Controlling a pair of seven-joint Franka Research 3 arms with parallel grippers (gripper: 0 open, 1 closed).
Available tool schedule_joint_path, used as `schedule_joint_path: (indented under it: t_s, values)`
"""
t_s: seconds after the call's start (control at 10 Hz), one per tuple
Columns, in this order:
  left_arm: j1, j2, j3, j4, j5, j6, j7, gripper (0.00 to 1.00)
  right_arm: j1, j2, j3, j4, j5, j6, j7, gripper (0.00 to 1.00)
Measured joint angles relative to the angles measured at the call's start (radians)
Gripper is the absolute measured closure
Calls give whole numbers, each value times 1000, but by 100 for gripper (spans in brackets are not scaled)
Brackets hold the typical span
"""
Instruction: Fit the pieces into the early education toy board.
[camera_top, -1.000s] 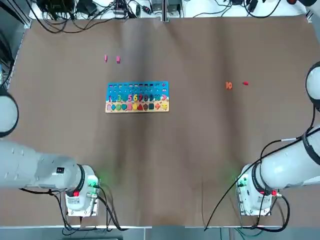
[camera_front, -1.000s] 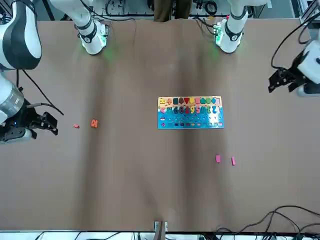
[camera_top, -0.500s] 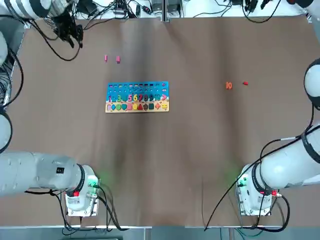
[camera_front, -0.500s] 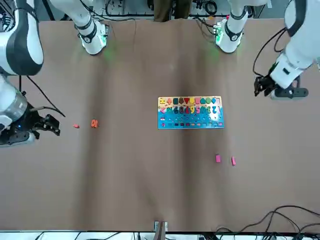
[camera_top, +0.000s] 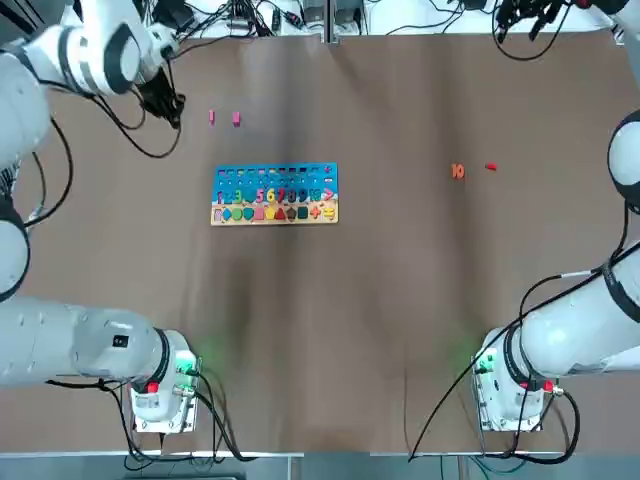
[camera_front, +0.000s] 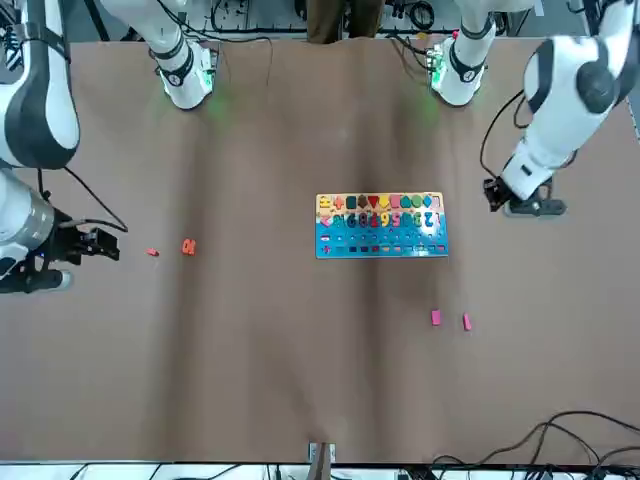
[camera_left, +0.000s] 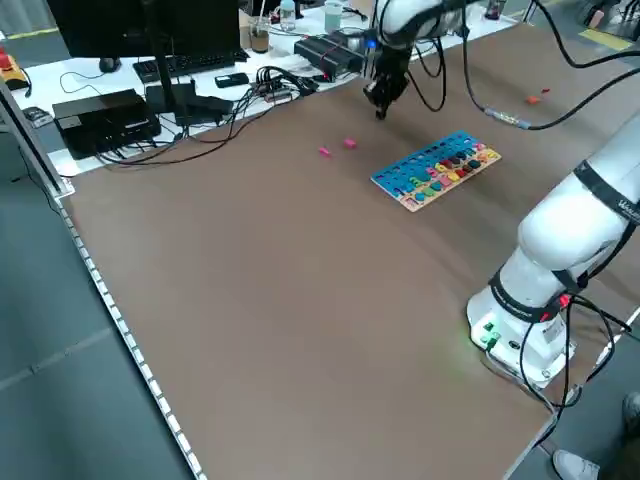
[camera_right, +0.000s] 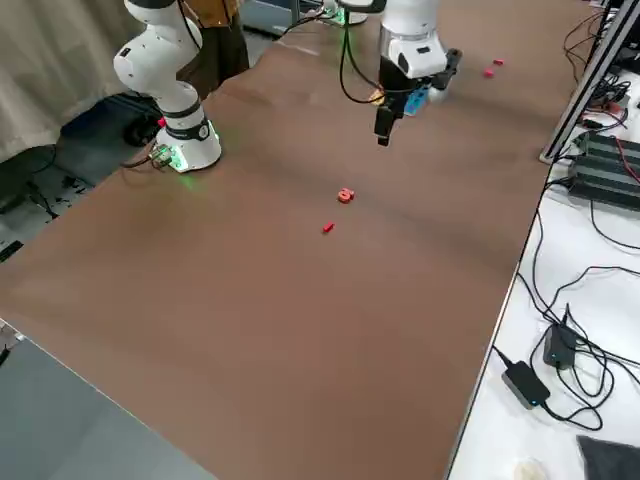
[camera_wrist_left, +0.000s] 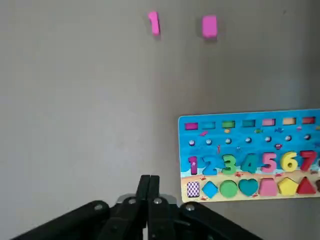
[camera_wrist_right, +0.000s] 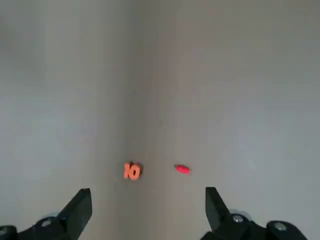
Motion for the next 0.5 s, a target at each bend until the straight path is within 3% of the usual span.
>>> schedule_joint_path:
  t_s: [0.3, 0.5]
  values:
    - [2, 111, -17, -72, 0, 183, -2, 99, -71, -14, -6, 1, -1, -115, 66, 0]
    - [5, 198, -16, -78, 0, 260, -4, 99, -105, -13, -7, -29, 0, -114, 75, 0]
